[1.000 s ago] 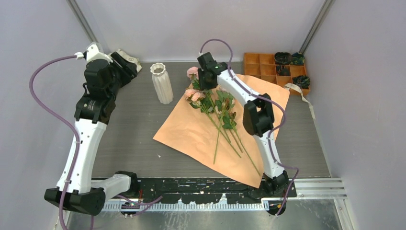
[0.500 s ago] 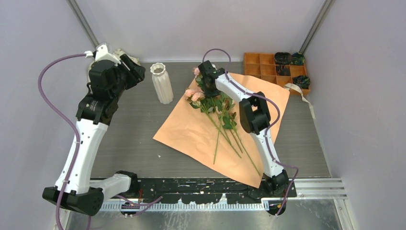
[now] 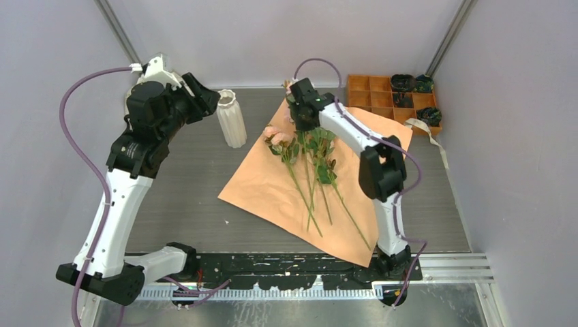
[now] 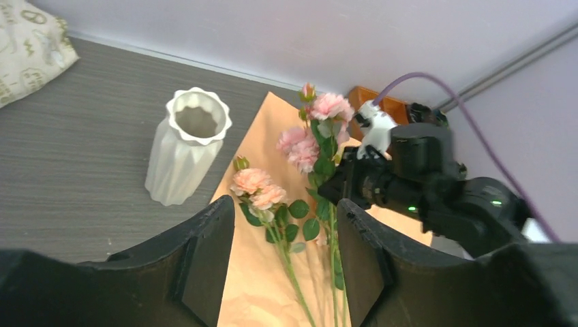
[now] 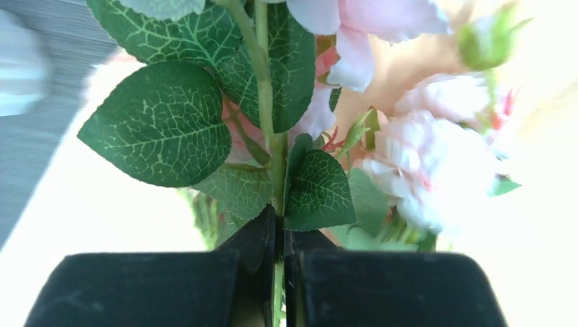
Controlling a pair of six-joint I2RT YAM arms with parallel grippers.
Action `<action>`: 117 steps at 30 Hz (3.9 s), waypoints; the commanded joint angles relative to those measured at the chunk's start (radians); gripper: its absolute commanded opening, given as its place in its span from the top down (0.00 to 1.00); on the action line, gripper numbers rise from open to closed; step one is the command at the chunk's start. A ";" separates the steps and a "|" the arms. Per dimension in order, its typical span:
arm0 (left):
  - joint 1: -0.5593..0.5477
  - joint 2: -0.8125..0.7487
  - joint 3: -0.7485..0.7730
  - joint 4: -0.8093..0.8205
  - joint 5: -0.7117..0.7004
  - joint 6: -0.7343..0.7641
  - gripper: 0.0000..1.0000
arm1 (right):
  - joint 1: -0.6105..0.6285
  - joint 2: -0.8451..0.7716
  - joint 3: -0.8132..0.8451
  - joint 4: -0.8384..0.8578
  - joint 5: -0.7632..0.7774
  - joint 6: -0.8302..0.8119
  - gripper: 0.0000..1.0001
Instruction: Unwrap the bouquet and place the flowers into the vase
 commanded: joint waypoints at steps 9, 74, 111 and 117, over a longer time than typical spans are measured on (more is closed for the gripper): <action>-0.054 0.069 -0.005 0.209 0.303 0.003 0.41 | 0.008 -0.577 -0.184 0.229 -0.262 -0.073 0.99; -0.132 0.182 -0.031 0.242 0.287 -0.016 0.42 | 0.062 -0.571 -0.636 0.226 -0.023 0.069 0.99; -0.276 0.320 -0.020 0.780 0.730 0.050 0.70 | 0.075 -0.969 -0.555 0.405 -0.556 0.183 1.00; -0.276 0.236 -0.072 0.770 0.610 0.114 0.88 | 0.075 -0.972 -0.552 0.404 -0.560 0.182 0.97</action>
